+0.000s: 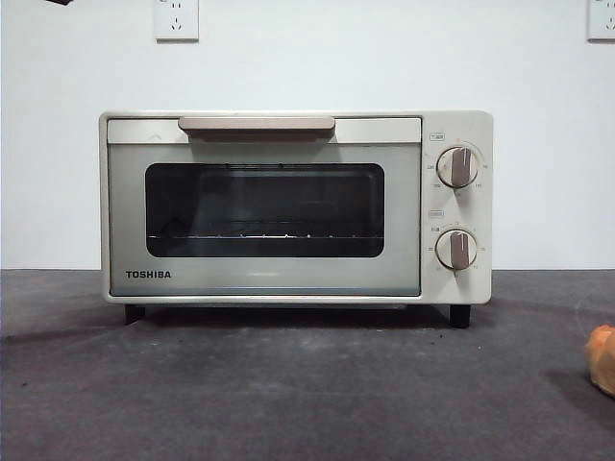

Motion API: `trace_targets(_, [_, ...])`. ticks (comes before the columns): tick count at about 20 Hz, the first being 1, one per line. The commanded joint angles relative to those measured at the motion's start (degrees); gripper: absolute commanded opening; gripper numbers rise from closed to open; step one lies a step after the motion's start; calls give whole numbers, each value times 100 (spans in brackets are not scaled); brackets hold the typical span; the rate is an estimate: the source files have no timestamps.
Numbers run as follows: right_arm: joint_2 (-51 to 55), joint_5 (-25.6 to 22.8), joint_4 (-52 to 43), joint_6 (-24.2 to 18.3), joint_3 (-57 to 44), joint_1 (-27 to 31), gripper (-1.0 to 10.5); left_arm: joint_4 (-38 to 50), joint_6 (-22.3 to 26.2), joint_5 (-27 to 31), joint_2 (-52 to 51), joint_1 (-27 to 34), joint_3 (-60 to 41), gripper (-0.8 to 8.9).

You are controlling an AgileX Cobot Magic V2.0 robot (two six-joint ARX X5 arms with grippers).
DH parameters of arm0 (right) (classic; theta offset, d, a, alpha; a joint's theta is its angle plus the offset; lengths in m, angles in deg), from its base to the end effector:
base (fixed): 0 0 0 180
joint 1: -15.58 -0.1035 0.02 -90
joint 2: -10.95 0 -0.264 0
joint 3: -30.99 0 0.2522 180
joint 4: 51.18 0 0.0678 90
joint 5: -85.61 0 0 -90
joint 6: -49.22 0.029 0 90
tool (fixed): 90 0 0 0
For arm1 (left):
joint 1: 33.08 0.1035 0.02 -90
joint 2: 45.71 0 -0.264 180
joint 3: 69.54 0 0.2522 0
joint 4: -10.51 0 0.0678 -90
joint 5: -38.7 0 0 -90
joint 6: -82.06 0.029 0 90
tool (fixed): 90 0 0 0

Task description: The left arm flap open the oven, the right arm pick bread and place it into oven, the left arm flap close the oven

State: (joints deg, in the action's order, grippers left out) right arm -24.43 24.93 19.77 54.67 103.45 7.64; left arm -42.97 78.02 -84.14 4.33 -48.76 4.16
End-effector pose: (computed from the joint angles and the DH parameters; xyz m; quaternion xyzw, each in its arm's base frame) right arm 0.0805 0.0256 0.3565 0.0971 0.3004 0.2916 0.9029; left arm 0.1512 -0.0588 0.3612 -0.0694 0.2683 -0.3878 0.8791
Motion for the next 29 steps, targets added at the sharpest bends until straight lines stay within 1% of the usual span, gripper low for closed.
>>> trace_targets(1, [-328,-133,273,144,59,-24,518,31,-7,-17,46,-55,151,531])
trace_targets(4, [-710,-350,581,144,-70,-26,518,31,-7,-17,46,-57,151,531])
trace_targets(8, [-1167,-485,564,197,-479,-94,518,28,-9,-17,46,-57,151,531])
trace_targets(11, [-1504,-890,188,393,-973,-179,517,28,-9,-17,46,-57,151,531])
trace_targets(13, [-1840,-1182,-267,686,-1353,-225,517,28,-9,-17,46,-57,151,531])
trace_targets(17, [-2739,-1451,-706,922,-1526,-391,517,28,-9,-17,46,-59,151,531])
trace_targets(21, [-3510,-1759,-920,953,-1526,-597,517,28,-7,-15,48,-59,149,531])
trace_targets(24, [-3974,-1762,-964,894,-1526,-675,514,28,-7,-13,48,-59,149,531])
trace_targets(27, [-4306,-1757,-1119,824,-1526,-737,431,28,-7,-13,48,-57,149,531])
trace_targets(28, [-4374,-1762,-1117,807,-1526,-737,372,28,-4,-13,48,-59,149,531])
trace_targets(29, [-4404,-1764,-1110,798,-1526,-737,272,31,-2,-11,48,-57,149,531])
